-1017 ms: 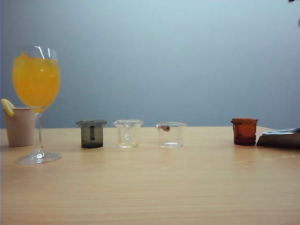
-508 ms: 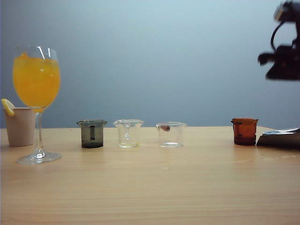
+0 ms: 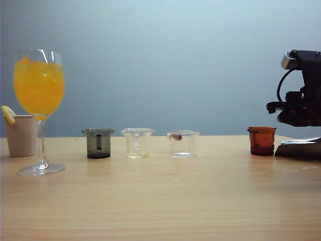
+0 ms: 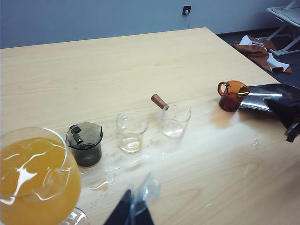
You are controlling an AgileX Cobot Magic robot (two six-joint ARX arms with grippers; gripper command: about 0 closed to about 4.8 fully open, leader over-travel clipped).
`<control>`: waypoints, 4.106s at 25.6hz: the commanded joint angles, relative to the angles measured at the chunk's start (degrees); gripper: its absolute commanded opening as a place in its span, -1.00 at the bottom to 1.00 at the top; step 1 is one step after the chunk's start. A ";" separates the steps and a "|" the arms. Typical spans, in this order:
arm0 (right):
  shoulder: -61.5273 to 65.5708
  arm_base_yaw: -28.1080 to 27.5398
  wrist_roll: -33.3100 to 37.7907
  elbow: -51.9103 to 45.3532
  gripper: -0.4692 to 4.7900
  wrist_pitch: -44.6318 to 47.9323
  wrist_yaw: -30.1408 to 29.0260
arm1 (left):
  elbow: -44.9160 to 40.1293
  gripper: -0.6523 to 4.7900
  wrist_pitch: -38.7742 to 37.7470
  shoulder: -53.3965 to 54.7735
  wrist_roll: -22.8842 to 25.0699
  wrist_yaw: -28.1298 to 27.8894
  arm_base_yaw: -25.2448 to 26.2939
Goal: Pick up the fourth measuring cup from the left, pour the grenadine inside into the goblet, and finally put the measuring cup back in its original place.
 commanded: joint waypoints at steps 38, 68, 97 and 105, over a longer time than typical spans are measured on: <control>22.99 -2.82 1.38 21.00 1.00 0.33 -5.53 | 0.33 -0.78 4.50 -0.04 -0.17 0.68 0.07; 25.51 -2.51 1.40 23.93 -0.83 3.17 -9.16 | 0.33 -0.78 4.90 -0.04 -0.17 0.63 0.07; 4.70 18.82 2.93 46.49 -0.83 -27.28 -8.96 | 6.95 -0.78 -11.56 -1.18 0.70 -11.10 0.11; 8.31 23.69 1.73 53.83 -0.83 -29.62 -8.96 | 6.88 -0.78 -11.56 -2.99 1.99 -10.69 0.13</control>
